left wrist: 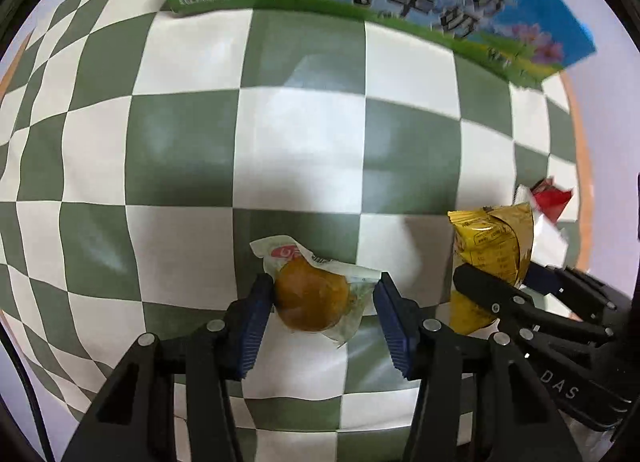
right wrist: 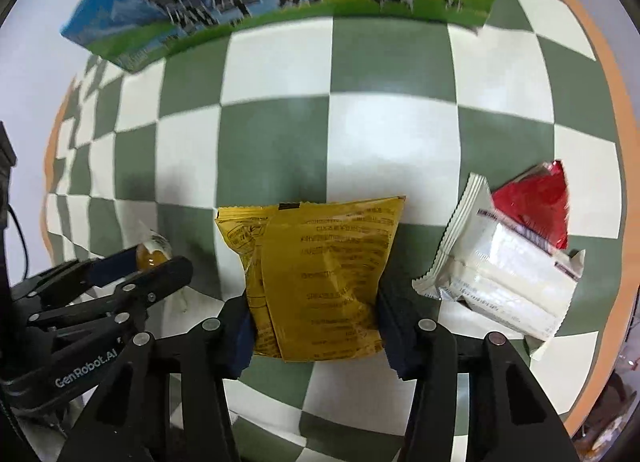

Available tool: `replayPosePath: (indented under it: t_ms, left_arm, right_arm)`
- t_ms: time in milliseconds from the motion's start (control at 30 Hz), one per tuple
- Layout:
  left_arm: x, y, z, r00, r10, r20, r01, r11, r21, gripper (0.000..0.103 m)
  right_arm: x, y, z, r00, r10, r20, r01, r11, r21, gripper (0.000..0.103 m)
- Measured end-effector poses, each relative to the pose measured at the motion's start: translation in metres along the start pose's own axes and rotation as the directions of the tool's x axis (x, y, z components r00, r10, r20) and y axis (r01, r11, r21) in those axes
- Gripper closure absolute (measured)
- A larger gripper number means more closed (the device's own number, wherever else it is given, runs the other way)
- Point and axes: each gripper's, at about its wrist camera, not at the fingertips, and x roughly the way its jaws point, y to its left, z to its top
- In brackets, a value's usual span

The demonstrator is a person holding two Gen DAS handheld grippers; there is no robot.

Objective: Organize snacks
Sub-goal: 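Carry the egg snack and yellow bag over the box and open both tools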

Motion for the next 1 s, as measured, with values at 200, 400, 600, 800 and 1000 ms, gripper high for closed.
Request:
replayPosePath:
  t_ms: [200, 400, 600, 800, 1000]
  left_arm:
    - [-0.057, -0.005, 0.017, 0.993, -0.092, 0.077, 0.093, 0.996, -0.009, 0.054]
    - [-0.128, -0.016, 0.071, 0.966, -0.163, 0.200, 0.154, 0.986, 0.061, 0.054]
    - [-0.159, -0.018, 0.166, 0.960, -0.097, 0.262, 0.069, 0.991, 0.116, 0.054]
    - [-0.134, -0.006, 0.268, 0.979, 0.013, 0.205, -0.035, 0.994, 0.103, 0.054]
    - [-0.087, 0.016, 0.333, 0.991, 0.084, 0.108, -0.093, 0.993, 0.078, 0.053]
  right_arm:
    - [-0.059, -0.003, 0.018, 0.995, 0.071, 0.072, -0.072, 0.997, 0.014, 0.049]
    - [-0.138, -0.005, 0.073, 0.970, 0.133, 0.205, -0.135, 0.991, -0.005, 0.049]
    - [-0.174, -0.005, 0.175, 0.955, 0.083, 0.286, -0.079, 0.997, -0.028, 0.049]
    - [-0.151, -0.021, 0.277, 0.976, 0.001, 0.218, -0.005, 1.000, 0.015, 0.049]
    - [-0.108, -0.031, 0.339, 0.992, -0.056, 0.114, 0.051, 0.998, 0.048, 0.049]
